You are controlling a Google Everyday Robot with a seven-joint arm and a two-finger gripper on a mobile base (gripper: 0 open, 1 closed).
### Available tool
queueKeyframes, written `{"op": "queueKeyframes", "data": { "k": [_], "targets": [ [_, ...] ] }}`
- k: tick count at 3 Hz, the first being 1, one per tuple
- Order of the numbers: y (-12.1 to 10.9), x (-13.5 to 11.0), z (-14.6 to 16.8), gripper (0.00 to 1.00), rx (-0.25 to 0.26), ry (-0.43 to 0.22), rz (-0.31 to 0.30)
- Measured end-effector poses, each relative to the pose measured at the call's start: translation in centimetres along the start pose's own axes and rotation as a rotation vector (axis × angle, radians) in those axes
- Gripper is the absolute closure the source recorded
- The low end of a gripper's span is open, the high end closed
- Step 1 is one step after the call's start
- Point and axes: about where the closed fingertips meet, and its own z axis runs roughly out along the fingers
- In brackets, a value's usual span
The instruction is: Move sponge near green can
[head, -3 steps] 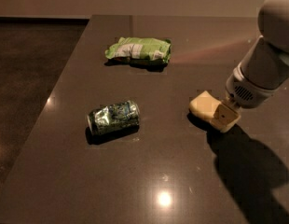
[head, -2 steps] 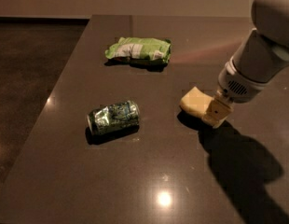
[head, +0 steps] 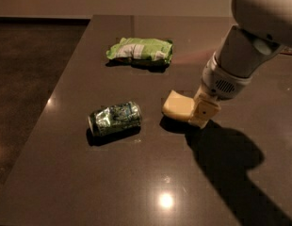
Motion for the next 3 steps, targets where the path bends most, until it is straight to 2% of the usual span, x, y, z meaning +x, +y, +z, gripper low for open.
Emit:
{"op": "queueKeyframes", "data": {
  "k": [1,2,3],
  "targets": [
    [0.4,-1.1,0.7,0.82,-0.019,0.010,-0.094],
    [0.5,-1.6,1.5,0.59,-0.028,0.022,-0.143],
    [0.4,-2.0,2.3,0.28,-0.041,0.036,-0.183]
  ]
}}
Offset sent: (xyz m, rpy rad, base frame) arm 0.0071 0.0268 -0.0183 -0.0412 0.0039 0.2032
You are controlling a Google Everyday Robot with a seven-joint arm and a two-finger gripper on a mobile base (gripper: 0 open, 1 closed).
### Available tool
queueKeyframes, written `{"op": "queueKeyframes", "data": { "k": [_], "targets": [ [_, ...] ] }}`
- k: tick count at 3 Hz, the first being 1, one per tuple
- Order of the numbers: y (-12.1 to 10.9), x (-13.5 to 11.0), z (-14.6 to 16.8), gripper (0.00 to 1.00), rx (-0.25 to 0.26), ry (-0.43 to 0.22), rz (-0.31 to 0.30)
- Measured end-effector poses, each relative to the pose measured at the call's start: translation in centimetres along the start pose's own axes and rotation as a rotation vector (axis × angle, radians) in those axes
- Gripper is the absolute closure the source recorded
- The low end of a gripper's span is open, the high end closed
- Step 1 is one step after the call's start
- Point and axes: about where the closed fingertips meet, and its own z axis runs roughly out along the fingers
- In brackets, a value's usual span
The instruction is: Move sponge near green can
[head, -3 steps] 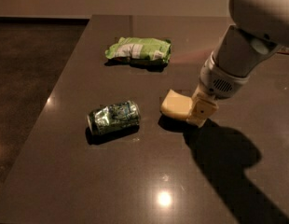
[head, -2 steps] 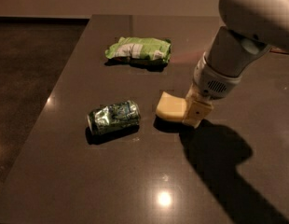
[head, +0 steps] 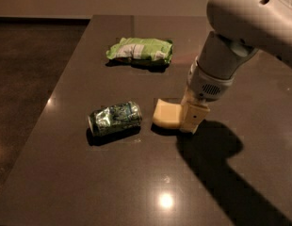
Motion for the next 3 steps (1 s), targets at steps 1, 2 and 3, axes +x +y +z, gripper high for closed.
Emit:
{"op": "queueKeyframes", "data": {
  "k": [1,2,3],
  "targets": [
    [-0.07,-0.21,0.27,0.05,-0.006,-0.006,-0.012],
    [-0.05,-0.24,0.26,0.00,-0.005,-0.006,-0.013],
    [-0.05,-0.25,0.26,0.00,-0.005,-0.006,-0.013]
  ]
}}
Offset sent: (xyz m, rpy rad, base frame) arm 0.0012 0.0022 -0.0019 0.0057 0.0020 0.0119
